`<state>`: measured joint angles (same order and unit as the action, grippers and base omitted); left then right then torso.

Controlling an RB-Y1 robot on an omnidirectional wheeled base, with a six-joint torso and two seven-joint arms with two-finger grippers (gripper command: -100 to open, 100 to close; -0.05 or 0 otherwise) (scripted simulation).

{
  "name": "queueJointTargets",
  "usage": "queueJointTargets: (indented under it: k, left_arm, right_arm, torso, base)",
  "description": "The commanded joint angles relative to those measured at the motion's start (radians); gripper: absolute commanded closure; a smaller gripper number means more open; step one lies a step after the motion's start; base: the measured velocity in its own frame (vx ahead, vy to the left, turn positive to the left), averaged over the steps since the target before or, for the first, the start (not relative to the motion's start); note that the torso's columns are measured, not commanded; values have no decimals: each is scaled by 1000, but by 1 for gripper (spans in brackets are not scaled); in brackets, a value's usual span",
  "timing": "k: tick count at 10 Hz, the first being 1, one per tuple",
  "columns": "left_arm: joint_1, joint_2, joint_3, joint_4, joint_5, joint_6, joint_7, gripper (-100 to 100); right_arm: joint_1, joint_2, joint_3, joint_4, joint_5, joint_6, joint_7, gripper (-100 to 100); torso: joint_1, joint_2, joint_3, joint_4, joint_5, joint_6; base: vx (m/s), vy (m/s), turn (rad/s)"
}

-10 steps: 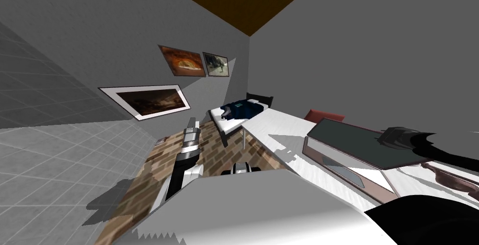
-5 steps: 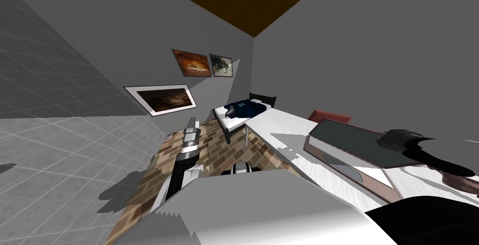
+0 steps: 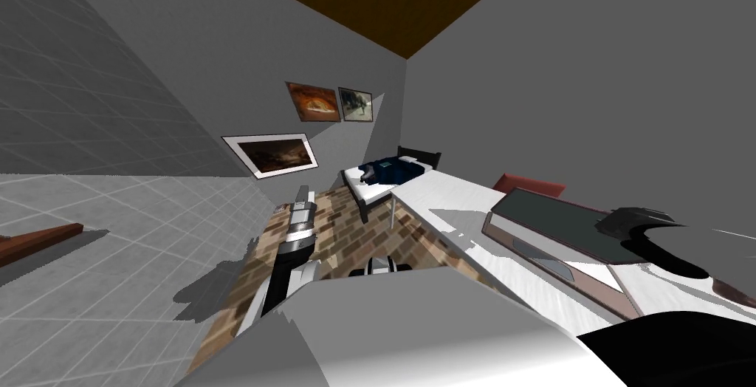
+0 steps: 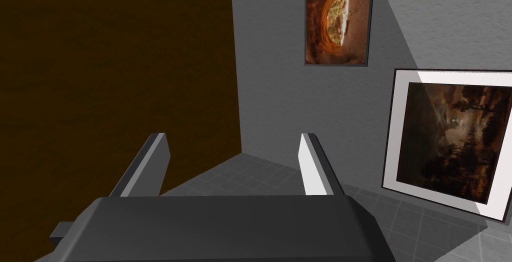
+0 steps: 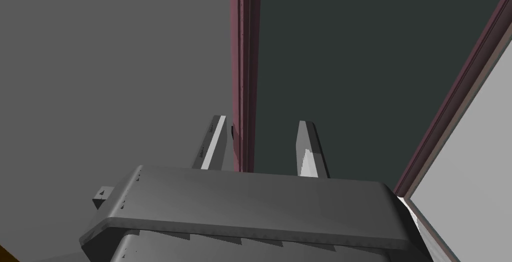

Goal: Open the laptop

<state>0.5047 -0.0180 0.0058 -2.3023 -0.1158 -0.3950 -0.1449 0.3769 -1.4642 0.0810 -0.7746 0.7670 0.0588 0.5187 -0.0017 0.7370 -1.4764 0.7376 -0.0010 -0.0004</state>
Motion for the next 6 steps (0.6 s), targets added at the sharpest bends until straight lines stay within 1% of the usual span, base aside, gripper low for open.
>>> queueJointTargets:
  k: [1,2,3,4,5,6]
  left_arm:
    - [0,0,0,0,0,0,0,0]
    - [0,0,0,0,0,0,0,0]
    - [0,0,0,0,0,0,0,0]
    - [0,0,0,0,0,0,0,0]
    - [0,0,0,0,0,0,0,0]
    - [0,0,0,0,0,0,0,0]
  right_arm:
    - [-22,39,-11,3,13,69,30,100]
    - [-42,73,-20,7,24,103,56,100]
    - [-42,73,-20,7,24,120,56,100]
    - [-62,107,-29,11,35,154,82,100]
    - [-62,107,-29,11,35,172,82,100]
    - [-61,106,-31,15,41,152,77,100]
  torso:
    - [0,1,0,0,-1,-1]
    - [0,-1,-1,0,0,0]
    - [0,-2,-1,-1,0,-1]
    - [0,-1,-1,0,1,0]
    - [0,0,0,0,0,-2]
    - [1,0,0,0,1,-1]
  base:
    - [-88,45,72]
    - [-73,52,100]
    - [-74,51,61]
    - [-102,42,112]
    - [-89,39,70]
    - [-33,20,9]
